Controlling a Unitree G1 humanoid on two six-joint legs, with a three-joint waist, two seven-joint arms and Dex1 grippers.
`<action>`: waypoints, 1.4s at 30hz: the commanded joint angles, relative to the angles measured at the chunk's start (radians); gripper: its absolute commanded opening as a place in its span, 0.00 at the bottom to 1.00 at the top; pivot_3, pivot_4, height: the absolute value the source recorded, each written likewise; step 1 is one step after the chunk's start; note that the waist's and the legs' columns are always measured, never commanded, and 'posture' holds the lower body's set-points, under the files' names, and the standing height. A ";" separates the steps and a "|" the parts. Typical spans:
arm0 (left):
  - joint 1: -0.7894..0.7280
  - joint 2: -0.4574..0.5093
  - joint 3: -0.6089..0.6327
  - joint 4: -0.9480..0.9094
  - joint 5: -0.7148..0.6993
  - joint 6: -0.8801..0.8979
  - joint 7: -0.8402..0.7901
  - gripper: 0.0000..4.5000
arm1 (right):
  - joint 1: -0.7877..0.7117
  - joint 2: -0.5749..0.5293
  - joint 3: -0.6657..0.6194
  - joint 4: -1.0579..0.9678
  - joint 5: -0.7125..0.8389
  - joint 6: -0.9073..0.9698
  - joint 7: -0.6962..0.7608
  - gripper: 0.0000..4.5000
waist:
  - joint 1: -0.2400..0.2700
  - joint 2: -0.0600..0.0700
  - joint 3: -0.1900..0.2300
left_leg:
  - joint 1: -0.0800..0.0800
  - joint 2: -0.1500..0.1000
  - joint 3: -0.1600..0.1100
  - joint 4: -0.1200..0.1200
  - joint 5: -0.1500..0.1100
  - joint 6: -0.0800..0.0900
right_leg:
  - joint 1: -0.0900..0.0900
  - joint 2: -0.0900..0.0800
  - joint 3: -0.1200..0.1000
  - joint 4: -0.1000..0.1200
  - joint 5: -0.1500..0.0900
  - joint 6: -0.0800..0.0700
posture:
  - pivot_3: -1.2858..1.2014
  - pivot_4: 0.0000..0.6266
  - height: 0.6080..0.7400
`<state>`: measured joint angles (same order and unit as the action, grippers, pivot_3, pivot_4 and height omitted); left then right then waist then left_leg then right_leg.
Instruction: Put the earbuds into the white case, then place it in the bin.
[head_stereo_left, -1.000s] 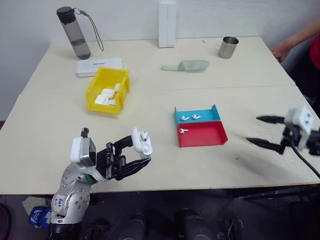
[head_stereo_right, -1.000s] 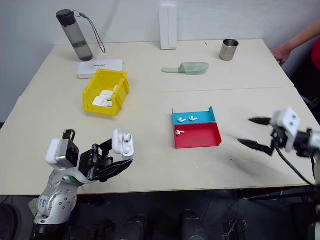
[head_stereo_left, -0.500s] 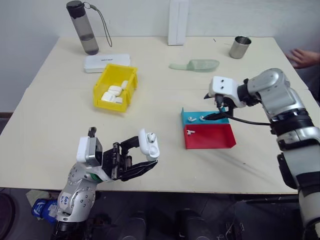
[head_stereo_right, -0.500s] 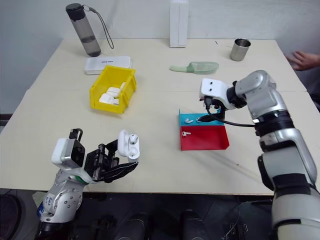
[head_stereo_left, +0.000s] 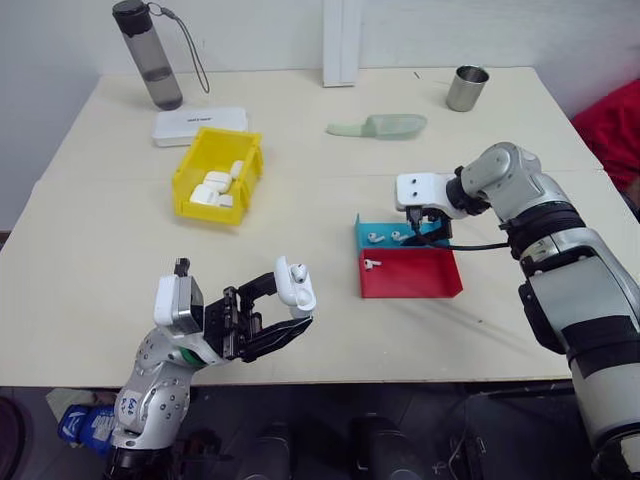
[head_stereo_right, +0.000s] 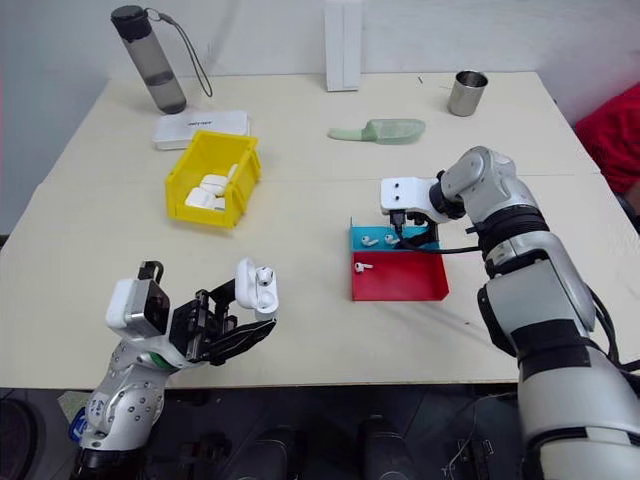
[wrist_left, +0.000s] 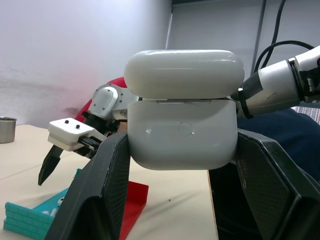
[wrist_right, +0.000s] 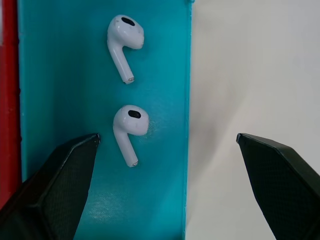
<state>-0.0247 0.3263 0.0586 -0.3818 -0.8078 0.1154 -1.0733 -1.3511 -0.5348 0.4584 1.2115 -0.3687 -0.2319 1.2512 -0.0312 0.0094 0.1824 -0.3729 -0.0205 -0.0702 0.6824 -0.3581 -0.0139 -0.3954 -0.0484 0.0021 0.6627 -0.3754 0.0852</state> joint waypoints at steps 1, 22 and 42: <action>0.023 0.005 0.009 -0.047 0.004 -0.019 0.009 0.61 | -0.008 0.008 0.000 0.008 -0.018 -0.013 0.035 0.95 | 0.000 0.000 0.000 | 0.000 0.000 0.000 0.000 0.000 0.000 | 0.000 0.000 0.000 0.000 0.000 0.000 | 0.52 0.24 1.00; 0.030 0.037 0.025 -0.071 -0.012 -0.003 0.040 0.61 | -0.002 0.066 -0.002 0.032 -0.049 0.023 0.057 0.32 | -0.003 0.000 0.000 | 0.004 0.000 0.000 0.001 0.001 -0.002 | 0.002 0.000 0.001 0.004 0.000 0.000 | 0.52 0.24 1.00; 0.030 0.048 0.025 -0.077 -0.007 -0.002 0.051 0.61 | 0.001 0.054 -0.001 0.070 -0.070 0.076 0.050 0.32 | -0.001 -0.001 -0.001 | 0.004 0.000 0.000 0.002 0.001 -0.002 | 0.003 0.000 0.001 0.006 0.000 0.000 | 0.52 0.24 1.00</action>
<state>0.0048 0.3687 0.0749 -0.4192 -0.8097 0.1217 -1.0253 -1.3620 -0.4764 0.4473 1.2499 -0.4118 -0.1712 1.3004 -0.0326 0.0088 0.1819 -0.3685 -0.0206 -0.0700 0.6847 -0.3569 -0.0160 -0.3927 -0.0484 0.0030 0.6689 -0.3754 0.0852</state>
